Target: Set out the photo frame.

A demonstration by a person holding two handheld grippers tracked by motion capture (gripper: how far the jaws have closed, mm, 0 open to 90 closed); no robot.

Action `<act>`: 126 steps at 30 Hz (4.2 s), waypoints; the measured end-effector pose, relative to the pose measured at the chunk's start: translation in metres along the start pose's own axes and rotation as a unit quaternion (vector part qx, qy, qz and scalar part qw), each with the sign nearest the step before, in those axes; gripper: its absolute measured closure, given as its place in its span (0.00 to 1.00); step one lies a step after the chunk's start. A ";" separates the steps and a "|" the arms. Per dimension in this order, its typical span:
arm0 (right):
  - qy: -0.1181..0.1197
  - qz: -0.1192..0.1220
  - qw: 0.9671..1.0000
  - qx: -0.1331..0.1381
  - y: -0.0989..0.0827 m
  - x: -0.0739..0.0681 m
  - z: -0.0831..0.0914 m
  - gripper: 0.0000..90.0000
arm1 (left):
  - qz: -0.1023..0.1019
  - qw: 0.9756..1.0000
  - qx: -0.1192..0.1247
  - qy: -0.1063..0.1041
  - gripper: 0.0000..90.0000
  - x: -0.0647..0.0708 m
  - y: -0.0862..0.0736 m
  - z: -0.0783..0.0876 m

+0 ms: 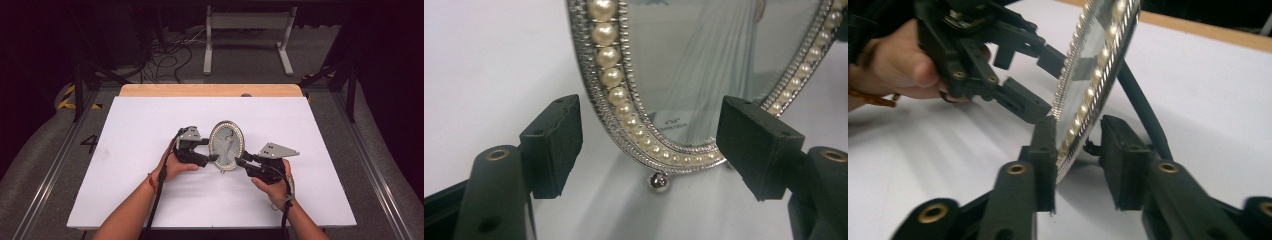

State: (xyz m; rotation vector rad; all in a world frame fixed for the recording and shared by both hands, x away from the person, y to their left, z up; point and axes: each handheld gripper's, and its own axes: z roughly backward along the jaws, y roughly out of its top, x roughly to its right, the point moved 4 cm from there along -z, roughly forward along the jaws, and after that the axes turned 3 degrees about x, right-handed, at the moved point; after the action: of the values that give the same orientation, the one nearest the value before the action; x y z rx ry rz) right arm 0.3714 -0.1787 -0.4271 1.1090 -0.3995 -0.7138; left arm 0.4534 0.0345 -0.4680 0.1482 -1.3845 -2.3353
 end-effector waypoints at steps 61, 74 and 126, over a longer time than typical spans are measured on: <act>-0.059 -0.020 0.998 0.033 0.004 0.019 0.004 0.93 | -0.039 0.998 -0.025 0.052 0.70 0.014 -0.001 0.024; -0.058 -0.012 0.998 0.024 -0.001 0.015 0.005 0.86 | -0.032 0.997 0.030 0.056 0.71 0.007 0.005 0.032; -0.076 -0.009 0.997 0.013 -0.005 0.022 -0.012 0.86 | -0.038 0.995 0.006 0.088 0.76 0.031 -0.001 0.039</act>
State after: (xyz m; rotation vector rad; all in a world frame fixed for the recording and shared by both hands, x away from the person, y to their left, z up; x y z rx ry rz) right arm 0.3930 -0.1874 -0.4381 1.0870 -0.5294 -0.8131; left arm 0.4131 0.0540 -0.4462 0.4072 -1.3268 -2.3121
